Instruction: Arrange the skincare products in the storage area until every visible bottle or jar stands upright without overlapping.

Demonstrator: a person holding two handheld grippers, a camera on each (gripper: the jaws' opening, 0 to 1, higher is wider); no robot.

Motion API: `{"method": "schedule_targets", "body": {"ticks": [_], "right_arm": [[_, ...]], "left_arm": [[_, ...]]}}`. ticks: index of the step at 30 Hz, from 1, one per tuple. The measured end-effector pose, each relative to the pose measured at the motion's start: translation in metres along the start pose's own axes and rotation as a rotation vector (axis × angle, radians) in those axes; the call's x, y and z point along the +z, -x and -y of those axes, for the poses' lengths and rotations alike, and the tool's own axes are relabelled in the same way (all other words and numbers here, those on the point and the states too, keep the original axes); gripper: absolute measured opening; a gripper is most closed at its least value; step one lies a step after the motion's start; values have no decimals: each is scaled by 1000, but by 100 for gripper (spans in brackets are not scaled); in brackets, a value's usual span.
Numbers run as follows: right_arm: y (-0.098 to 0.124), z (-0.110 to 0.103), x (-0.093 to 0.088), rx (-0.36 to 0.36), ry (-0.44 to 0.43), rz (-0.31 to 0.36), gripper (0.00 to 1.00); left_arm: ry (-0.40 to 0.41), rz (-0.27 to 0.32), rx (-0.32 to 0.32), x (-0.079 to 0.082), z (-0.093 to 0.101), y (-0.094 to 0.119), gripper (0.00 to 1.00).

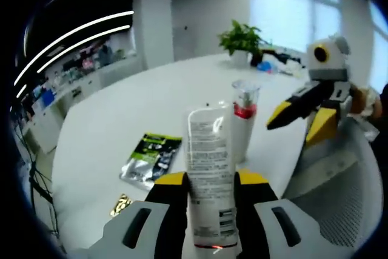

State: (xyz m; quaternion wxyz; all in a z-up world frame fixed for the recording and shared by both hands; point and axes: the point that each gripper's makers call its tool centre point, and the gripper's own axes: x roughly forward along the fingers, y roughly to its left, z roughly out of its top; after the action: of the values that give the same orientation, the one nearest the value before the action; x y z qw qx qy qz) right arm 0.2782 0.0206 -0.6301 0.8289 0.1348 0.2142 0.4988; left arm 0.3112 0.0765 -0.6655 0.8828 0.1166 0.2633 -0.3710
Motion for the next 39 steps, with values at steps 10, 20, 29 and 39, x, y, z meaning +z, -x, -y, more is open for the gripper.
{"method": "schedule_targets", "body": {"ticks": [10, 20, 29, 39], "right_arm": [[-11, 8, 10, -51, -97, 74, 32], [-22, 11, 11, -53, -158, 108, 18], [-22, 12, 8, -37, -210, 118, 11], [-20, 12, 9, -109, -36, 77, 7]], "left_arm": [[-21, 9, -13, -3, 19, 5, 26], [-33, 22, -4, -1, 25, 7, 26], [-71, -10, -10, -4, 30, 0, 26], [-125, -59, -22, -4, 29, -18, 26]]}}
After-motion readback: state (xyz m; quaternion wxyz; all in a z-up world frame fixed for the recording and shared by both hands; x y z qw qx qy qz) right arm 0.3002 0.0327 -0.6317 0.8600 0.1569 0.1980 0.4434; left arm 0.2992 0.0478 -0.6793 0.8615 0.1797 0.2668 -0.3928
